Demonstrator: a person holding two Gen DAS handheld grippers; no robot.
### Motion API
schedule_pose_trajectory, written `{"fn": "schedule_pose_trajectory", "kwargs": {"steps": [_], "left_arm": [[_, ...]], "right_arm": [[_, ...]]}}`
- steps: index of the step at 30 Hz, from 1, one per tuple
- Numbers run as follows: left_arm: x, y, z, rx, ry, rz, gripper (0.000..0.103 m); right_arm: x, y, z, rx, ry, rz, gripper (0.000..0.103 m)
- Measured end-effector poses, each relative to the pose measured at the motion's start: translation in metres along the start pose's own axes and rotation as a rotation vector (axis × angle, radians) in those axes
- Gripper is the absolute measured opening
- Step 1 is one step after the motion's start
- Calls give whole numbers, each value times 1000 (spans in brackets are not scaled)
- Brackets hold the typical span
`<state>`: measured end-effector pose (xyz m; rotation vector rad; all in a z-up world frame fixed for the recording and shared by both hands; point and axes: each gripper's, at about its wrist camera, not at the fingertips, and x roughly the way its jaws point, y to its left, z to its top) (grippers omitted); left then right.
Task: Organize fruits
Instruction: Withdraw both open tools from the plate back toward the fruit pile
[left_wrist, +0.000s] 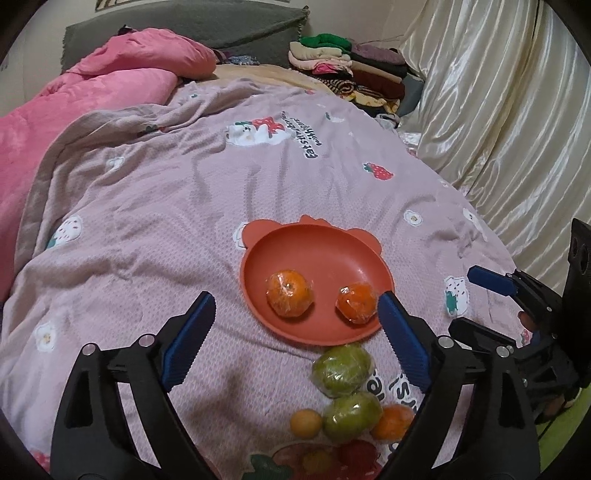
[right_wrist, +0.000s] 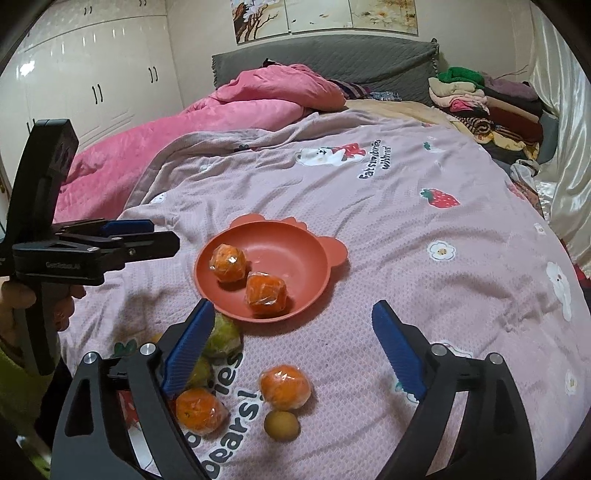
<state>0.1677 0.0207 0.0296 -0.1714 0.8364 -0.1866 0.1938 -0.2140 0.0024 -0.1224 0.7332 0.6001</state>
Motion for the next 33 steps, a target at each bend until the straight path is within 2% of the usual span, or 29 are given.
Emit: {"fn": "schedule_pose_trajectory", "kwargs": {"steps": [10, 33], "left_arm": [[-16, 5, -16, -23, -7, 13, 90], [-39, 2, -64, -3, 27, 58, 91]], "right_arm": [[-8, 10, -7, -12, 0, 10, 90], [-28, 35, -41, -41, 21, 29, 90]]}}
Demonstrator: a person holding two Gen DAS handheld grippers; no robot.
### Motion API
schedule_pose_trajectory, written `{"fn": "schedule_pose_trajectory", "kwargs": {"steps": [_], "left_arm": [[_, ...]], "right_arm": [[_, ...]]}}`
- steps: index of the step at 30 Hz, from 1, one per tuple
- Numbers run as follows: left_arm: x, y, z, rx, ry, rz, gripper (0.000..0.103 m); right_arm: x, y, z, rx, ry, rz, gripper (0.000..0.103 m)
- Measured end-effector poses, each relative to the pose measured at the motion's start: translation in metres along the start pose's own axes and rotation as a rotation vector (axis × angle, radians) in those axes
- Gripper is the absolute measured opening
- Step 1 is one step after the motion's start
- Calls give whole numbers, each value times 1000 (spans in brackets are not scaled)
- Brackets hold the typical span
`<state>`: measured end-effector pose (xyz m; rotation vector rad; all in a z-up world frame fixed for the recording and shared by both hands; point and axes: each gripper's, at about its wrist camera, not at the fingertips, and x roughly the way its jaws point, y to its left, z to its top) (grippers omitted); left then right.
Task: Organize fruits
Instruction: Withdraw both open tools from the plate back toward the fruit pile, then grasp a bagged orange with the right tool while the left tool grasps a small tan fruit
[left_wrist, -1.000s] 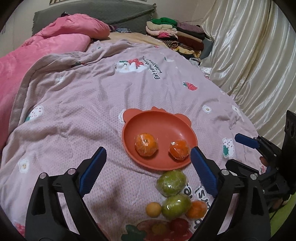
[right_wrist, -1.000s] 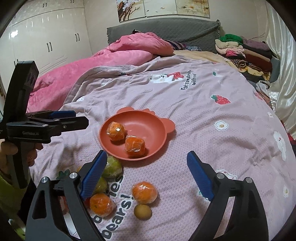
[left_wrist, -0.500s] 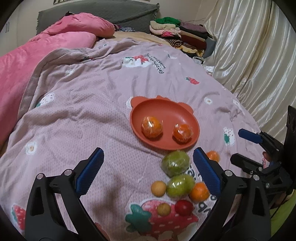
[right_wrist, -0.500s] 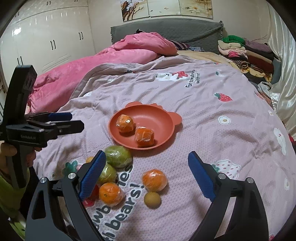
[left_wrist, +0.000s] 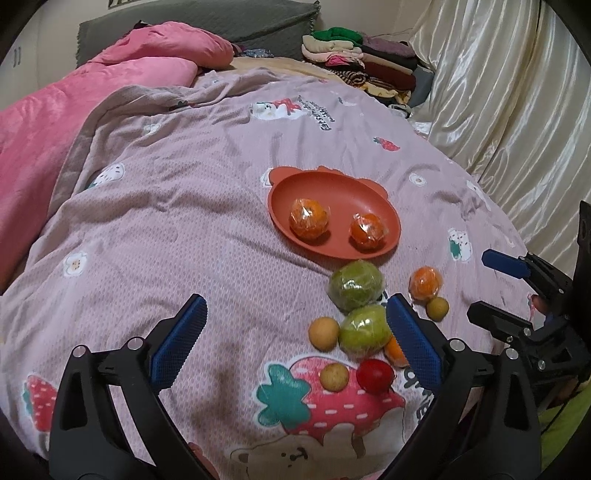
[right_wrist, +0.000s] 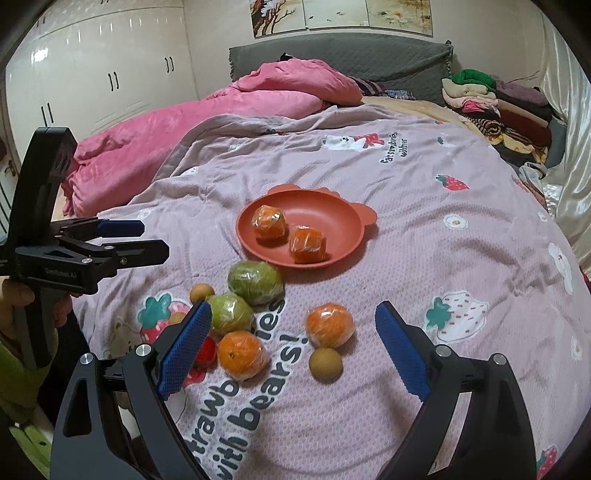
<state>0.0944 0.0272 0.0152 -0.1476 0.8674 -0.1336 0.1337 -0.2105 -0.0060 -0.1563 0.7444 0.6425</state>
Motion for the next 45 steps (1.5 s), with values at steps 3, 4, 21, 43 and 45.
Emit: {"fn": "schedule_pose_trajectory", "kwargs": {"steps": [3, 4, 21, 43, 45], "left_arm": [[-1, -3, -3, 7, 6, -3, 91], [-1, -4, -4, 10, 7, -4, 91], [6, -16, -36, 66, 81, 2, 91], [21, -19, -58, 118, 153, -25, 47], [23, -20, -58, 124, 157, -32, 38]], "right_arm": [[-1, 0, -1, 2, 4, -3, 90], [-1, 0, -2, 2, 6, -3, 90], [-7, 7, -21, -20, 36, -10, 90], [7, 15, -43, -43, 106, 18, 90], [10, 16, -44, -45, 110, 24, 90]]}}
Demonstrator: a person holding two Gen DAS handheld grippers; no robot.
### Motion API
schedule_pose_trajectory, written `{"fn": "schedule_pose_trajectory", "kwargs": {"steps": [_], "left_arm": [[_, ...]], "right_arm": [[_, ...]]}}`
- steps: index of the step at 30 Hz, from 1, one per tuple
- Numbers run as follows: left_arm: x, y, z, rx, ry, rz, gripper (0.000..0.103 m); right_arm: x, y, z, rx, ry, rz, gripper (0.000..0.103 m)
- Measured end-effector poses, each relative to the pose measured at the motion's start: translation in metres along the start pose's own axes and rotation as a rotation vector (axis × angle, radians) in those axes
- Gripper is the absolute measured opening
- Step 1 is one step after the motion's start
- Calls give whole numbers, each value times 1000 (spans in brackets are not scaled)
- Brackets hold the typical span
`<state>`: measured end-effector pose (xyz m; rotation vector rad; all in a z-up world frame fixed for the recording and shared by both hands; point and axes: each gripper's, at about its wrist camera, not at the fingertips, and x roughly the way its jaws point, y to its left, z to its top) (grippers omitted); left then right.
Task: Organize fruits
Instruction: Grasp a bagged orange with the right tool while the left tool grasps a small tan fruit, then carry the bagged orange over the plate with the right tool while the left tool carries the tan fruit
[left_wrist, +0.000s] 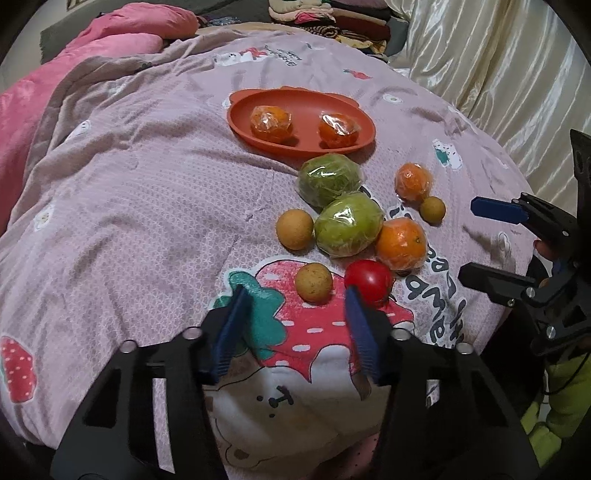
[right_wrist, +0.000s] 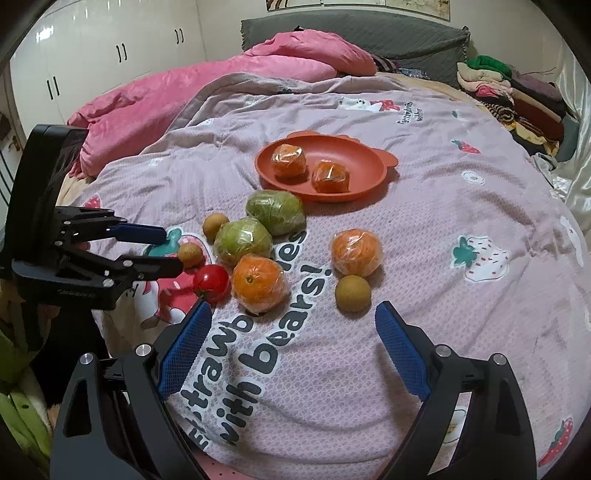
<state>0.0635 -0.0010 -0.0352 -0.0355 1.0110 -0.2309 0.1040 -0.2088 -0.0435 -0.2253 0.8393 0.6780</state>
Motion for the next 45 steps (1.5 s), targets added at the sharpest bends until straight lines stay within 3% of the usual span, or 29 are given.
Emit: {"fn": "schedule_pose_trajectory", "kwargs": {"steps": [6, 17, 26, 34, 45], "left_arm": [[10, -5, 3, 20, 17, -22, 26], [18, -2, 7, 23, 19, -33, 17], [19, 0, 8, 20, 17, -45, 15], [19, 1, 8, 18, 12, -55, 15], [1, 3, 22, 13, -35, -72, 15]], "right_arm": [[6, 2, -1, -1, 8, 14, 87], [25, 7, 3, -16, 31, 69, 55], [49, 11, 8, -29, 62, 96, 44], [50, 10, 10, -24, 51, 110, 41], [16, -12, 23, 19, -36, 89, 41]]}}
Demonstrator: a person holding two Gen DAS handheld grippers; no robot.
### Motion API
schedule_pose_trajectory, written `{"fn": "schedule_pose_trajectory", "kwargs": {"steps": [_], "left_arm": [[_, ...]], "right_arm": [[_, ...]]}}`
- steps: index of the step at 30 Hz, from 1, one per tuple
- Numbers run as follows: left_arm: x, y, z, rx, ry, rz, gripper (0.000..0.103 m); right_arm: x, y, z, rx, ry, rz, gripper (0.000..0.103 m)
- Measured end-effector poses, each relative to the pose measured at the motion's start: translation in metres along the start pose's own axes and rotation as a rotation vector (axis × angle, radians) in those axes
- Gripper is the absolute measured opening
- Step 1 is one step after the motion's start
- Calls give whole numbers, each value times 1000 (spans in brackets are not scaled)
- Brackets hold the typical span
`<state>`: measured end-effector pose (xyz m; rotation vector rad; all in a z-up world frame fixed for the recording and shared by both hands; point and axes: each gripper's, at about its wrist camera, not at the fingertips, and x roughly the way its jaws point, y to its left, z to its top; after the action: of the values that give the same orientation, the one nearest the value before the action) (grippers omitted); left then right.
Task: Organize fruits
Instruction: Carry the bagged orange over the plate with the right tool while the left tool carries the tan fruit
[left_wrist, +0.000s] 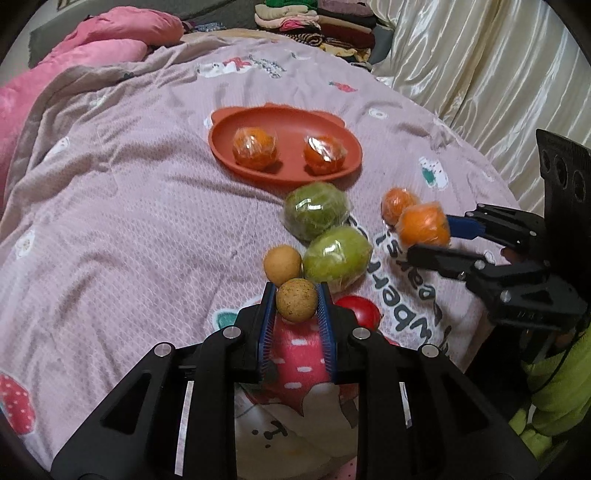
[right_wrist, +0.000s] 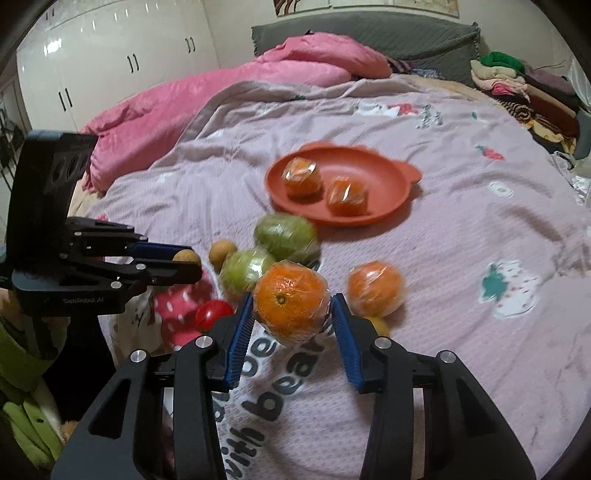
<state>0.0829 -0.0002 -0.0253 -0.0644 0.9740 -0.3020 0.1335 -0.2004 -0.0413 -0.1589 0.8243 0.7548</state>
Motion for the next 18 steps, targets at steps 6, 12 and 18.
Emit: {"fn": "schedule_pose_trajectory", "kwargs": {"steps": [6, 12, 18], "left_arm": [[-1, 2, 14, 10, -16, 4, 15], [-2, 3, 32, 20, -41, 1, 15], [1, 3, 53, 28, -60, -7, 15]], "right_arm": [[-6, -11, 13, 9, -27, -21, 41], [-6, -20, 26, 18, -44, -33, 41], [-4, -27, 36, 23, -49, -45, 41]]}}
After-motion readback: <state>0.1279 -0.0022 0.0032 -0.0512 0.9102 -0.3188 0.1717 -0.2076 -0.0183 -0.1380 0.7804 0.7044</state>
